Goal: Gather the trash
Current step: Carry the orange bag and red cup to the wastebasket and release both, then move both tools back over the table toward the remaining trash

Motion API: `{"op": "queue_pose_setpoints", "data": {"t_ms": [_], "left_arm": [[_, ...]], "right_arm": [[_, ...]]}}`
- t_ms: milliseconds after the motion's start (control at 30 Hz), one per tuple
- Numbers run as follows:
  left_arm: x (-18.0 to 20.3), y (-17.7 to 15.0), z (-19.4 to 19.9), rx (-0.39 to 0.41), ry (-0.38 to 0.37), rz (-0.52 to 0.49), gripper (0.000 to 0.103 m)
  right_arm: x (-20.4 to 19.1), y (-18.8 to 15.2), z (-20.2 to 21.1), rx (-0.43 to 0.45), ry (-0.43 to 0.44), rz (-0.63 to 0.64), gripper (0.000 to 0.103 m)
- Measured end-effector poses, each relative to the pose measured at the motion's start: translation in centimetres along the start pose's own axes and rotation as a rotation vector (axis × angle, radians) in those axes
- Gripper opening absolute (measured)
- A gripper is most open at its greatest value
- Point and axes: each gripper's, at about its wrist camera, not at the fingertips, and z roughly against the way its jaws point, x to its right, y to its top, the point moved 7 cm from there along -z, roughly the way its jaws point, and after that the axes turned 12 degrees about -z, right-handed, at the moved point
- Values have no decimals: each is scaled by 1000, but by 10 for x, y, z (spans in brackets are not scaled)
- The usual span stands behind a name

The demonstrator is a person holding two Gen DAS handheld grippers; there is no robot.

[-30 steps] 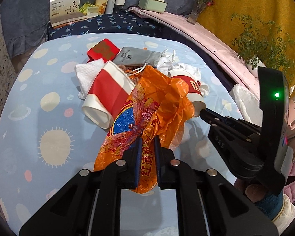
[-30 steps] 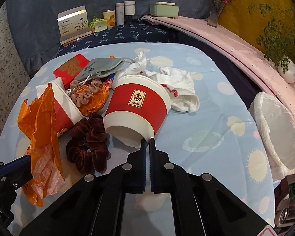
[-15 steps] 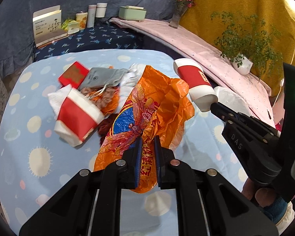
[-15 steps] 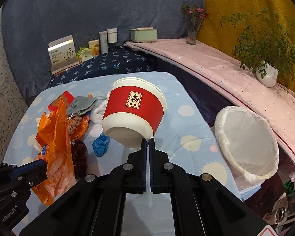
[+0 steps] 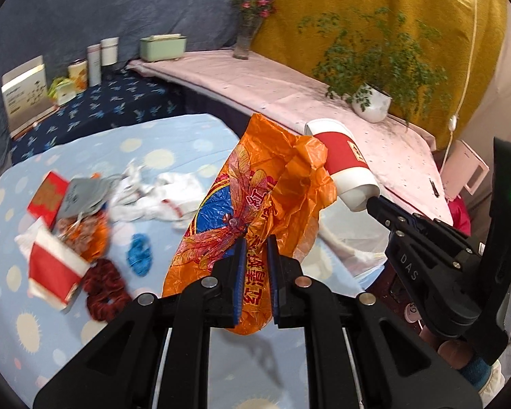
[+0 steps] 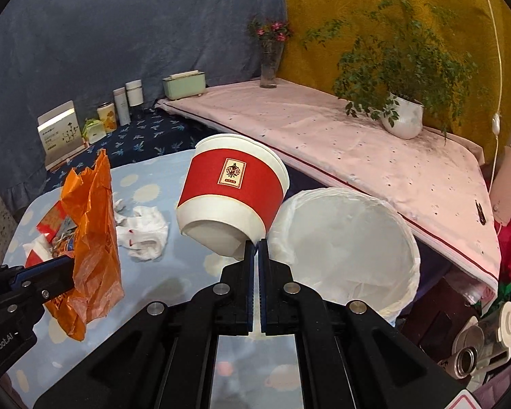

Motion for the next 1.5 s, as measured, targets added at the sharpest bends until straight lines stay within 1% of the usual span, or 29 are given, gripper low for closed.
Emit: {"op": "queue_pose_setpoints", "data": {"t_ms": [167, 333, 433, 600, 733, 767, 800, 833, 867, 900, 933, 967, 1000, 1067, 1267, 1333, 1500], "left_arm": [[42, 26, -24, 4, -60, -60, 12], [79, 46, -54, -4, -118, -102, 12], [96, 56, -72, -19, -152, -115, 12], [117, 72, -100, -32, -183, -133, 12], [128, 83, -115, -28, -217, -126, 17], [127, 83, -116, -28, -209, -127, 23], [128, 85, -118, -24, -197, -132, 27], [128, 85, -118, -22, -189, -136, 34], [127, 86, -118, -21, -178, -138, 40], [126, 86, -117, -15, -164, -139, 42], [124, 86, -116, -11, -155, -140, 44], [123, 86, -115, -11, -145, -141, 49], [120, 86, -114, -10, -132, -140, 50], [115, 86, -110, -2, -119, -133, 52], [96, 83, -94, 14, -92, -102, 54], [88, 80, -88, 18, -75, -88, 57], [65, 73, -71, 28, -23, -65, 58]], "right_arm": [[50, 10, -11, 3, -69, -51, 2], [96, 15, -25, -9, -115, -108, 2], [116, 16, -34, -19, -129, -142, 2], [139, 20, -50, -35, -145, -178, 2], [146, 22, -60, -46, -148, -188, 4], [148, 23, -61, -45, -152, -194, 8], [149, 24, -61, -44, -153, -196, 11], [149, 25, -61, -42, -154, -196, 13], [150, 25, -61, -39, -157, -196, 16], [150, 26, -60, -34, -158, -196, 21], [149, 27, -59, -30, -161, -194, 23], [149, 27, -57, -25, -165, -194, 28], [148, 28, -55, -19, -168, -192, 34], [145, 29, -50, -3, -168, -188, 41], [126, 30, -37, 7, -143, -168, 46], [119, 31, -32, 13, -131, -163, 48], [92, 32, -20, 28, -97, -131, 56]]}}
